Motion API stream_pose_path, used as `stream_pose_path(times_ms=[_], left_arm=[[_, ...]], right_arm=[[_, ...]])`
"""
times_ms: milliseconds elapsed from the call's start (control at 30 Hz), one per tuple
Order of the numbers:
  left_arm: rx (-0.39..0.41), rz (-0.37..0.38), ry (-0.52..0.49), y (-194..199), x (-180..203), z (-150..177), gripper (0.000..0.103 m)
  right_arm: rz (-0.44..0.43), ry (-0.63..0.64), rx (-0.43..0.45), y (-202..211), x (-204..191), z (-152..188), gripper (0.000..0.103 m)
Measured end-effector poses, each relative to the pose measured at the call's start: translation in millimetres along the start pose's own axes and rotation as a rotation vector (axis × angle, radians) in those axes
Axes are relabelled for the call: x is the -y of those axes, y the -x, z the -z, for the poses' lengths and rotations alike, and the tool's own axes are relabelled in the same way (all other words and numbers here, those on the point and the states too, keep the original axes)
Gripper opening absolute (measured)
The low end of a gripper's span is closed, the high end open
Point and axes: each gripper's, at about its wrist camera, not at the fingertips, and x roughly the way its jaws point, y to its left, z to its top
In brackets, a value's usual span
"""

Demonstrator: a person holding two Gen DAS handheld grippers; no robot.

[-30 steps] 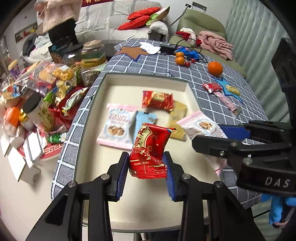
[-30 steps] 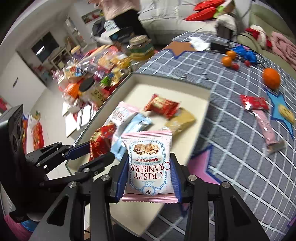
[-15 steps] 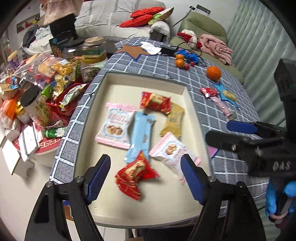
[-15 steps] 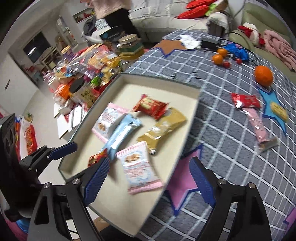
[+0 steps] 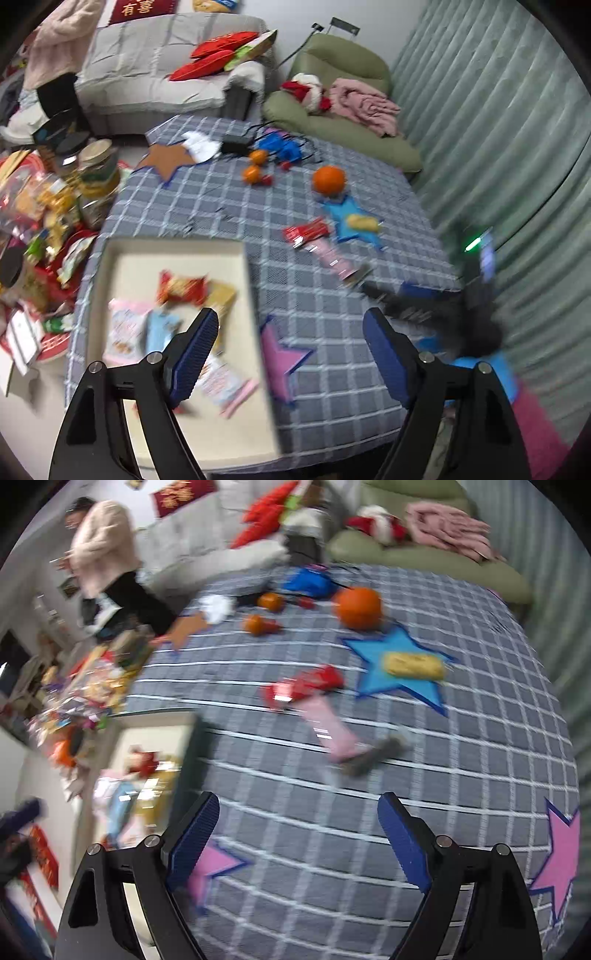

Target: Organize snacks

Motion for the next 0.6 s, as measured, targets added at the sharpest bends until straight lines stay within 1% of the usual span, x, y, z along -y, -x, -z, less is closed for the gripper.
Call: stream_pose_path(times_ms=[67,133,233,333,467,533,600], left_arm=[[0.002,-0.002,-0.003,-3,11,-13,0.087],[-0.007,-0.023,-0.009,-11,20,-22,0.088],[-0.059,-0.033,0.016,-32,28,-31,0.088],[-0.114,-0.032,0.064,-59,30,-39,0.088],[-0.181,-0.092,0.075,-105,36,-46,0.088],[-0.221,-0.107,0.078,-131,40,-47,0.088],[-0.247,-0.126,0.075,-157,46,-48,0.088]], right_arm=[[0.02,-0.037,-0.03,-16,16,1,0.089],[0.027,-0.059,-0.052,-29,26,2,0.089],[0.046,-0.076,-0.058,-47,33,-5,0.089],[0.073,-0.085,-0.058,-66,34,-16,0.089],[0.093,-0.044,-0.076,-88,34,-25,0.089],[0.115,-0.004,-0.052,-87,41,-25,0.089],[0.125,0.001,-0.033,-85,56,-21,0.089]])
